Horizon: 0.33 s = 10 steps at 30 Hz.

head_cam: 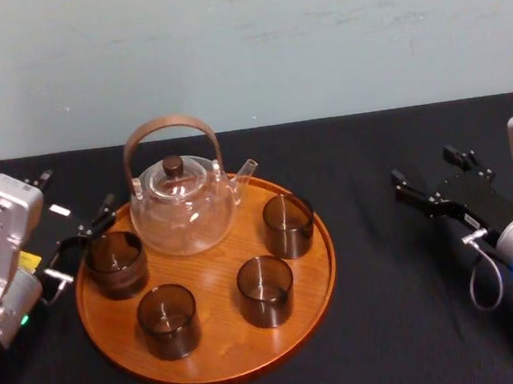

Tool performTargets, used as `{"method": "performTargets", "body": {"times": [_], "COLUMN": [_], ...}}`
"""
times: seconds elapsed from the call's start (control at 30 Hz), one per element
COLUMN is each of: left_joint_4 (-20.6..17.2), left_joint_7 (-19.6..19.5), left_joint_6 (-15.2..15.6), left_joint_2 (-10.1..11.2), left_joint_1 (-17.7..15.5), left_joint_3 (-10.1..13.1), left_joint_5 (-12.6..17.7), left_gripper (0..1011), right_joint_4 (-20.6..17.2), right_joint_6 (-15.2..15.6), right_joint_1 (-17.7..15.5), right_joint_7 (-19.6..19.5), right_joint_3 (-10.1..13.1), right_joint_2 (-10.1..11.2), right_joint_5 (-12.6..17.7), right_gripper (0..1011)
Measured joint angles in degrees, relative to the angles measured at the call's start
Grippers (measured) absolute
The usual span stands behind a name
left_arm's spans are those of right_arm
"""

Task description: Pick up the glass from the table and place it on the tray.

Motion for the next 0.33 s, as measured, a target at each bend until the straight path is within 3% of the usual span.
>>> {"method": "performTargets", "body": {"times": [0.33], "left_joint_4": [0.00], "left_joint_7": [0.00], "left_joint_6": [0.00], "left_joint_2": [0.00], "left_joint_1": [0.00], "left_joint_3": [0.00], "left_joint_5": [0.00], "left_gripper": [1002], "right_joint_4": [-0.09], "right_joint_6": [0.04], "right_joint_1": [0.00], "right_joint_7": [0.14], "right_joint_3": [-0.07], "right_joint_2": [0.10], "right_joint_5": [0.09], "right_gripper": [1002]}}
